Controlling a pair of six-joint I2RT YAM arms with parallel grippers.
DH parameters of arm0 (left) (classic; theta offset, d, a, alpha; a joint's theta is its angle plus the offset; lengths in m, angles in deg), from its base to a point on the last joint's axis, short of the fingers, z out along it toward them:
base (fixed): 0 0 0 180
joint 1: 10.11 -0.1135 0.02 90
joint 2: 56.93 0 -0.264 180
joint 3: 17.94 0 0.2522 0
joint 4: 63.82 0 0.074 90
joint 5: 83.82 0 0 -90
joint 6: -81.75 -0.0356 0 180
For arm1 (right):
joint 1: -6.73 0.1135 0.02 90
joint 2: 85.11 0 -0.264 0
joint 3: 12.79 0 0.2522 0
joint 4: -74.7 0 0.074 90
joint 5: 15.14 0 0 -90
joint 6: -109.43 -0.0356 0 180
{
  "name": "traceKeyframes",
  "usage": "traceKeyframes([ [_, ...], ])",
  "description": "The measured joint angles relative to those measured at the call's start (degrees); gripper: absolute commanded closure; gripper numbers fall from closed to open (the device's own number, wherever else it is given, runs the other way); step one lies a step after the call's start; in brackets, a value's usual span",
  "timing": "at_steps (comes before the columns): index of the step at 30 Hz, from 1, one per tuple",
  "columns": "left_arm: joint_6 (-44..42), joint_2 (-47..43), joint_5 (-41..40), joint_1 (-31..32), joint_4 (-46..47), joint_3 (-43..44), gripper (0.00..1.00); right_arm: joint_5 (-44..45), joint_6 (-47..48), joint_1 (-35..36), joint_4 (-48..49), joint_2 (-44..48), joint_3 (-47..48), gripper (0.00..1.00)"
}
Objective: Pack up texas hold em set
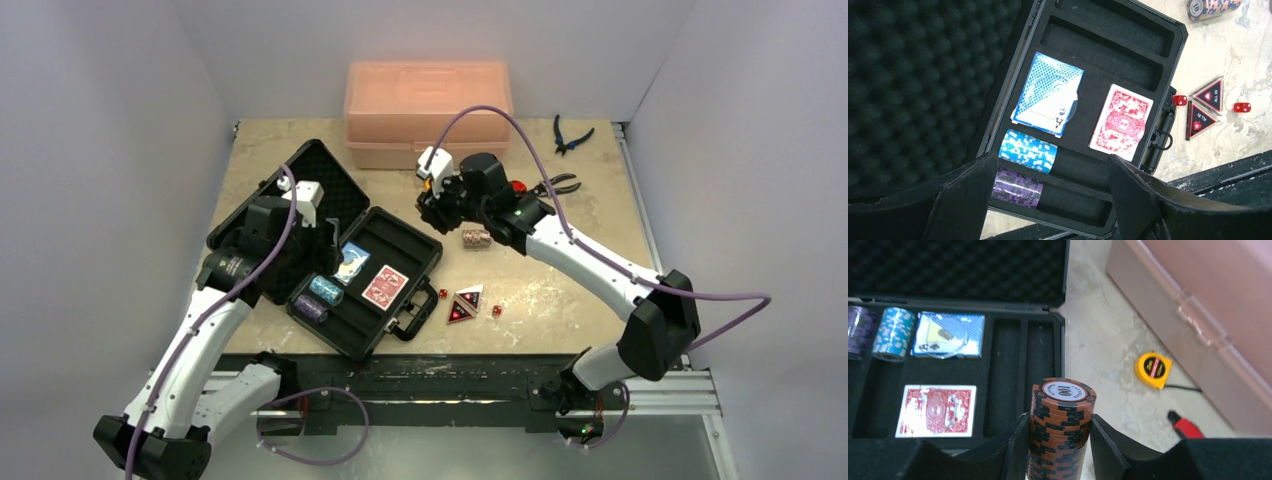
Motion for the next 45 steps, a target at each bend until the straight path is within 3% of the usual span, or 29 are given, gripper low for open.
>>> traceKeyframes([
  [13,0.0,-2.7,-1.9,-0.5,-0.2,0.0,0.21,-6.2,7.1,0.0,-12.2,-10.8,20.5,1.00],
  [21,0.1,-2.7,-2.7,-4.0,-0.1,0.0,0.21,-8.7,7.8,0.0,-21.5,-22.9,33.9,1.00],
  [45,0.2,-1.8,0.2,-9.8,0.2,0.0,0.25,-8.9,7.9,6.7,-28.9,-45.0,52.6,1.00],
])
